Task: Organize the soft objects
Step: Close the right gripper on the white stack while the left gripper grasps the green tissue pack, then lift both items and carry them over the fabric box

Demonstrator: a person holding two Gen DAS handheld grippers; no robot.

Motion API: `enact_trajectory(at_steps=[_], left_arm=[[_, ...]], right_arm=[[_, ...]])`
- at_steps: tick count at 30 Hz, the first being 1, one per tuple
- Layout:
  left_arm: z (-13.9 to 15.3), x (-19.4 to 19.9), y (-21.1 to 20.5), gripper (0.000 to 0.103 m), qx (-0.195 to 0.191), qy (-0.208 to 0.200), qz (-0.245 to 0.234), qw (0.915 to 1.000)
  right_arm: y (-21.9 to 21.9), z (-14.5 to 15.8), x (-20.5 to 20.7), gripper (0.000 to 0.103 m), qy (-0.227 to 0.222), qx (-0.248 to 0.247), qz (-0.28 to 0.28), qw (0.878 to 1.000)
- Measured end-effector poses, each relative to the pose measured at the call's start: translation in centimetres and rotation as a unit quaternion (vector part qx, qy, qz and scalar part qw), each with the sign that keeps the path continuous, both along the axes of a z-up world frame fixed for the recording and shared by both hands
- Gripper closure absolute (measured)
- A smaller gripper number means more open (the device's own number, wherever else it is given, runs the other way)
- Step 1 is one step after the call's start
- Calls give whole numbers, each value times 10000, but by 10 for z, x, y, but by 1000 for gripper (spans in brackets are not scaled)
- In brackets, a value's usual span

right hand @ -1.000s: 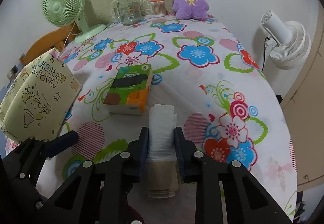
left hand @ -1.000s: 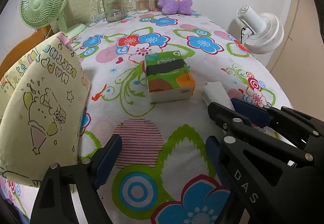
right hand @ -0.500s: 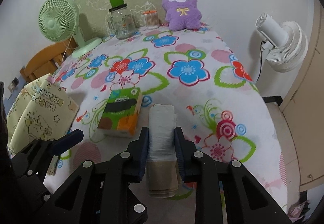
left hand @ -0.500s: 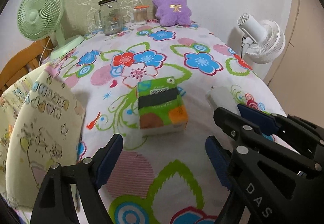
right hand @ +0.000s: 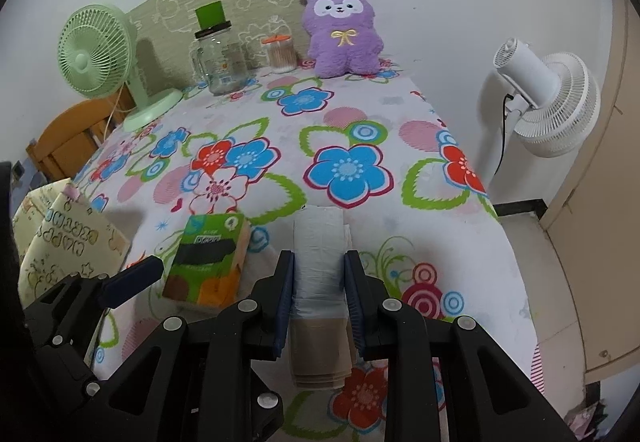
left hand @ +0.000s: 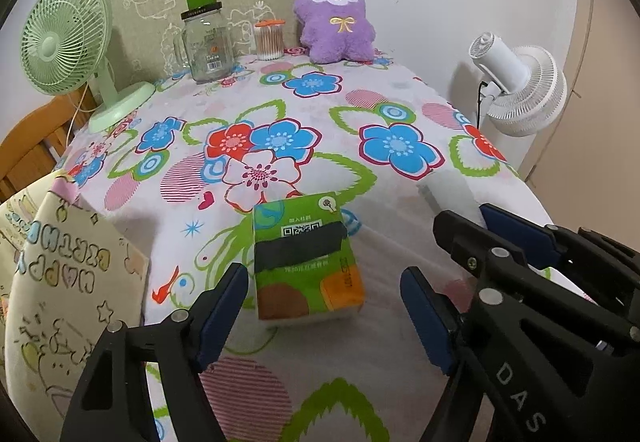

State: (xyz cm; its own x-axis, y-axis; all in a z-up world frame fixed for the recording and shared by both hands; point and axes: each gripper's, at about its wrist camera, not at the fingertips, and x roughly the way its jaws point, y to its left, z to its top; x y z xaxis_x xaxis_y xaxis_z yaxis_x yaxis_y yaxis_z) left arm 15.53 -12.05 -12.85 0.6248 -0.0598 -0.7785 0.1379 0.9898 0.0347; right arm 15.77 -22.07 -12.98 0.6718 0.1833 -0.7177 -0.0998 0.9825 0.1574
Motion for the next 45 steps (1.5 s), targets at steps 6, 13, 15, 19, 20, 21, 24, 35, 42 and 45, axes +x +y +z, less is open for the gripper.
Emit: enact_trajectory(at_steps=[6, 13, 15, 19, 20, 21, 24, 35, 42, 45], left_arm=[[-5, 8, 3, 25, 85, 32, 105, 9999], [-14, 17, 7, 29, 8, 203, 161, 9997], [-15, 19, 8, 30, -65, 267, 127, 9995], [-15, 18, 8, 33, -123, 260, 98, 9995], [-14, 17, 8, 36, -126, 255, 91, 9996], [-14, 17, 7, 38, -124, 245, 84, 9996], [-13, 15, 6, 45, -113, 241, 48, 9996], [-3, -1, 4, 47, -201, 195, -135, 9995], [6, -17, 6, 47, -232, 91, -113, 9996], [11, -24, 8, 47, -198, 31, -96, 9998]], right_arm=[[2, -4, 8, 75, 54, -25, -9, 10000], [4, -8, 15, 75, 115, -5, -11, 9999], [6, -8, 14, 75, 104, -20, -8, 9999], [6, -7, 15, 75, 76, -40, -1, 10000], [6, -8, 15, 75, 86, -16, 0, 10000], [6, -8, 15, 75, 96, 5, 0, 10000], [4, -8, 15, 75, 126, 33, -8, 9999], [3, -4, 2, 75, 162, 42, -42, 9999], [5, 7, -15, 75, 66, -36, -73, 9999], [6, 11, -21, 75, 23, -12, -69, 10000]])
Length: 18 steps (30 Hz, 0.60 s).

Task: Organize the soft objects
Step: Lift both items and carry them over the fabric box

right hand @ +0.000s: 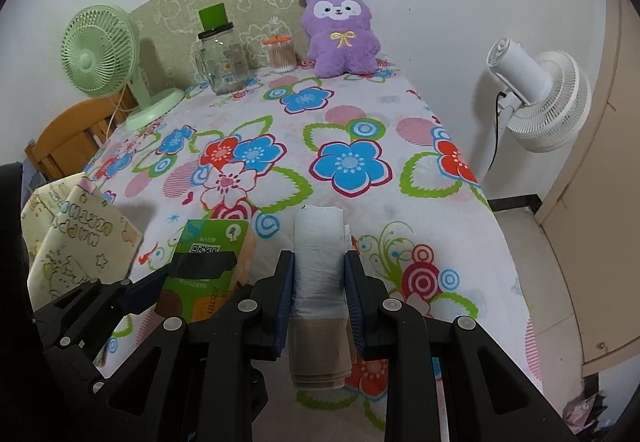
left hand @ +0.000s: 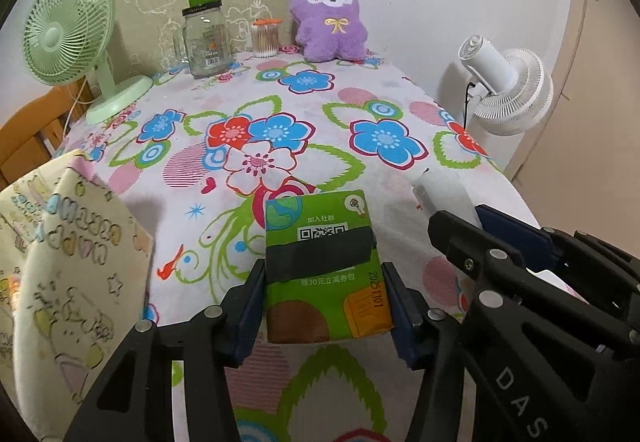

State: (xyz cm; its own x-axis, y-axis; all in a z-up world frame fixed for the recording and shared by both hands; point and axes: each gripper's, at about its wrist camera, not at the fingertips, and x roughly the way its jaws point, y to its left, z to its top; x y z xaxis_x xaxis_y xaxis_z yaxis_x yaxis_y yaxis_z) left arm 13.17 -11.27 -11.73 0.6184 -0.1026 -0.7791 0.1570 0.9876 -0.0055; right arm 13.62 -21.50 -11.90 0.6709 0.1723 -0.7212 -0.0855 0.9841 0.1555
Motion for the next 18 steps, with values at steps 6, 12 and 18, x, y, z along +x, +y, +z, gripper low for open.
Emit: enact_trajectory(at_steps=[6, 12, 18], left_arm=[[10, -15, 3, 47, 15, -89, 50, 9999], [22, -32, 8, 47, -10, -174, 145, 9997], [37, -47, 13, 47, -48, -327, 152, 9993]], right_arm=[[3, 10, -16, 75, -110, 35, 25, 9999], [5, 23, -33, 75, -222, 39, -1, 9997], [10, 39, -49, 75, -376, 32, 4, 9993]])
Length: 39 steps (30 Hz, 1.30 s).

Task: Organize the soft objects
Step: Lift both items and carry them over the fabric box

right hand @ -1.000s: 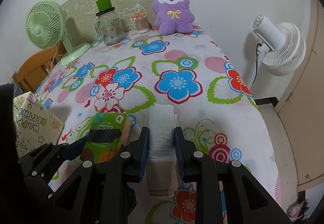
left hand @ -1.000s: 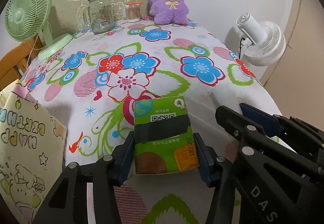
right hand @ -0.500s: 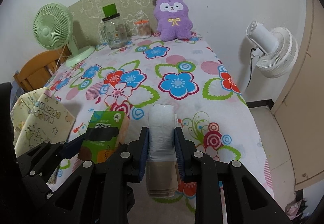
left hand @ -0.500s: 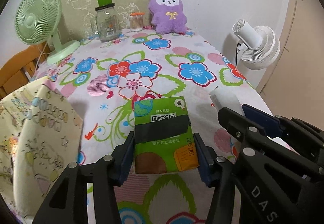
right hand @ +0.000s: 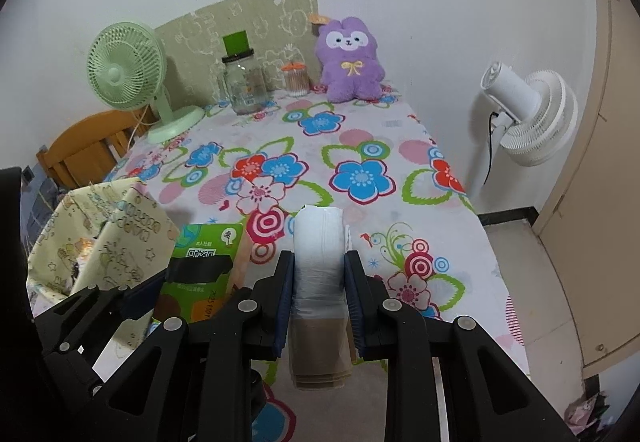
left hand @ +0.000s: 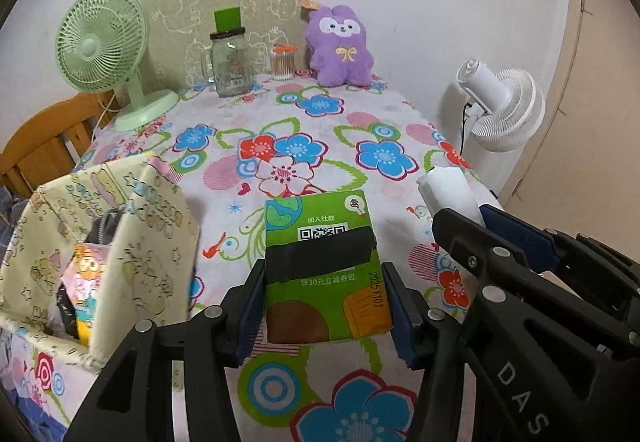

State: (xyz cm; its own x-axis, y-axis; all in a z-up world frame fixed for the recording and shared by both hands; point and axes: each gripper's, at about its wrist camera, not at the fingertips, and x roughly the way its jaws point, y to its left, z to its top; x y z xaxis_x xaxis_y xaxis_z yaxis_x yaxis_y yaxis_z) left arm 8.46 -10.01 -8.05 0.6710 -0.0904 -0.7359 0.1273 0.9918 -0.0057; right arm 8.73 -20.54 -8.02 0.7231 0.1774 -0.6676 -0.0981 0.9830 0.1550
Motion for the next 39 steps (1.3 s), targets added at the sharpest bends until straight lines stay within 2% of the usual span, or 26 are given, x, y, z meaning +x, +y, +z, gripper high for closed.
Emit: enact_trajectory(at_steps=[24, 31, 39], left_arm=[[57, -36, 28, 47, 20, -501, 86, 9987], [69, -41, 46, 47, -57, -633, 175, 9978], [77, -40, 67, 47, 63, -705, 274, 9971]], right_arm=[[28, 59, -36, 75, -465, -30, 96, 9989], [45, 71, -40, 75, -567, -12, 218, 9982], [66, 76, -38, 75, -560, 49, 349, 9978]])
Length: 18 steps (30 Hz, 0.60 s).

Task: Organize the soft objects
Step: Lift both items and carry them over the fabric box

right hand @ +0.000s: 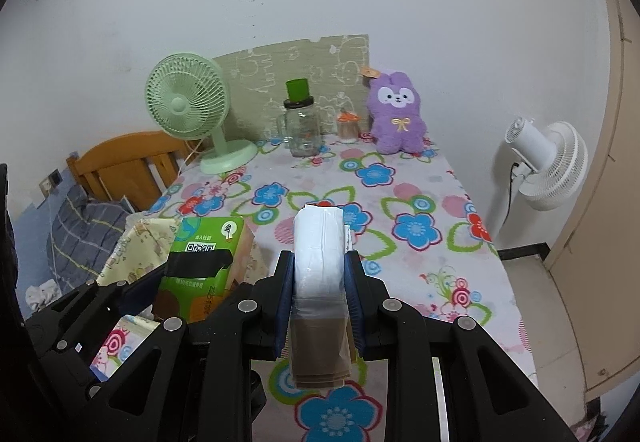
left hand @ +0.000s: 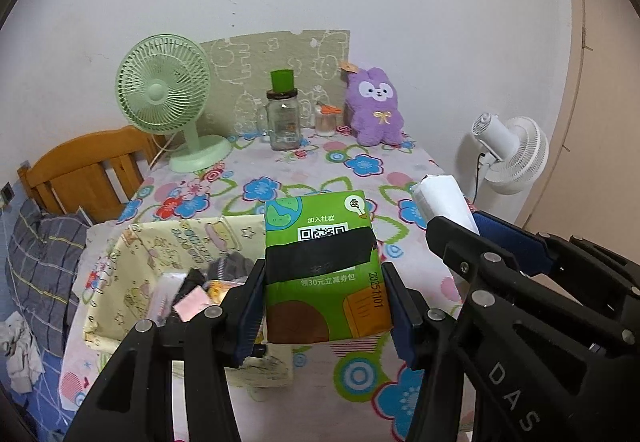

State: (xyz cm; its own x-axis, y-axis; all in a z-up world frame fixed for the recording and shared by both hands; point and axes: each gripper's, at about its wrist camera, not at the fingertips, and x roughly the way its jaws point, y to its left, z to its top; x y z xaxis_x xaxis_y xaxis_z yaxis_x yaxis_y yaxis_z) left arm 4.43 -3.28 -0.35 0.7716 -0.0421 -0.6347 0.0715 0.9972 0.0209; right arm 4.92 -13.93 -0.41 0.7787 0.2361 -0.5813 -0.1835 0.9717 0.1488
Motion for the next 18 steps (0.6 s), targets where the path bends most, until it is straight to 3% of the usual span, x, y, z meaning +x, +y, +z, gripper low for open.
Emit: enact_trajectory(at_steps=[18], left_arm=[[-3, 13, 56, 47, -6, 27, 349, 9994]], right_arm=[[60, 1, 22, 75, 102, -76, 417, 9990]])
